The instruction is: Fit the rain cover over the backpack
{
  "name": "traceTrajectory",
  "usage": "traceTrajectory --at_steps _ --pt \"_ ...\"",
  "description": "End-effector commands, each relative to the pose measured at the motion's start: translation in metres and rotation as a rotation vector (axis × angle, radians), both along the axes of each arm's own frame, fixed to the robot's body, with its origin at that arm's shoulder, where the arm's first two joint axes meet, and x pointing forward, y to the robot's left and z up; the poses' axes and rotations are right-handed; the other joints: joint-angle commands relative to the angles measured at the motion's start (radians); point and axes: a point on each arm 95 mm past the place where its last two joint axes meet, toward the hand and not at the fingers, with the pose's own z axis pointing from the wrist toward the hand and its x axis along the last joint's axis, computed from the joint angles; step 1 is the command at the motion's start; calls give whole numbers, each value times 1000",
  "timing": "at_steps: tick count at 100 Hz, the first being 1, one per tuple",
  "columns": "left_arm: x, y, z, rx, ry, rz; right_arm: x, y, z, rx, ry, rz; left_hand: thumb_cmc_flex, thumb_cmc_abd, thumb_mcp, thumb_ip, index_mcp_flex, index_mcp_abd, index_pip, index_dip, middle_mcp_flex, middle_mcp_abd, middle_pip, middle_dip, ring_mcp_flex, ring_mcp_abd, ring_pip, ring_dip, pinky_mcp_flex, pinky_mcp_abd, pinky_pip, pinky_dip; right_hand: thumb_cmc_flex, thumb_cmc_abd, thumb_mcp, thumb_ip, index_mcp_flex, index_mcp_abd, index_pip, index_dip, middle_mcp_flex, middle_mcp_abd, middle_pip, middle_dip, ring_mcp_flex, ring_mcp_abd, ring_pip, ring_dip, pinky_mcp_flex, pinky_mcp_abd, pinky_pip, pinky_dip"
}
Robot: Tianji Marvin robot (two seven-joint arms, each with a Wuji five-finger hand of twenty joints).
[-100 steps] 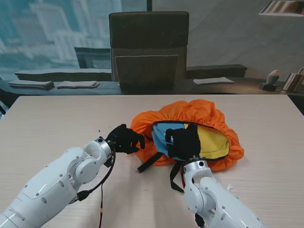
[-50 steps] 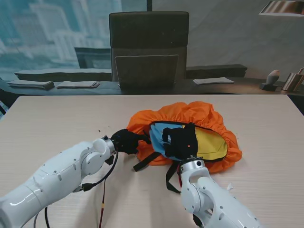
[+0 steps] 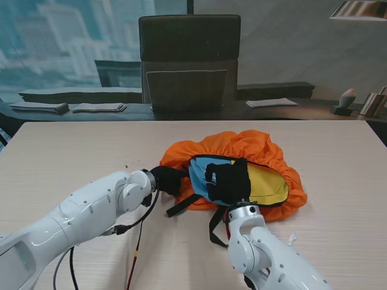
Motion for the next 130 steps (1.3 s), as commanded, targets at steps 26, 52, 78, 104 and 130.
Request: traceTrajectory --at_steps 26,52,78,104,130 --pt "7 -13 1 -17 -39 9 -3 3 3 32 13 5 -101 -47 33 -6 -51 54 -165 -69 -58 -11 84 -125 42 -9 66 -22 22 -12 64 17 82 16 117 14 41 -61 42 50 13 59 24 13 15 -3 22 11 -1 6 23 16" --pt "11 -9 -10 75 77 -4 -3 4 1 20 13 12 -8 -76 33 -33 -38 -4 338 171 29 -46 87 -78 50 -21 68 -33 -27 -21 12 -3 84 17 116 14 41 -61 41 52 8 58 24 16 9 -4 23 11 -4 3 22 17" --pt "-6 1 -3 195 87 -71 10 0 0 -24 -5 2 -88 -97 6 -42 268 -185 857 532 -98 -44 -1 -101 -68 -59 -82 -30 -165 -30 -138 -74 84 18 116 14 35 -63 38 53 4 56 22 17 6 -6 21 10 0 -1 26 18" --pt "-46 25 23 208 0 -100 22 1 -5 -16 26 -36 -66 -85 -122 -30 419 -284 894 762 -195 10 -125 -317 -178 -29 -232 -60 -231 -21 -195 -108 88 11 116 16 35 -51 33 48 7 63 17 13 7 1 20 10 3 -2 26 19" --pt "-81 35 56 59 -132 -127 27 14 -7 -11 66 -23 -52 -38 -149 -37 434 -277 899 803 -173 30 -163 -383 -165 -22 -293 -104 -219 -15 -195 -110 92 10 117 17 45 -44 30 33 19 65 8 6 18 4 14 4 9 -1 26 20"
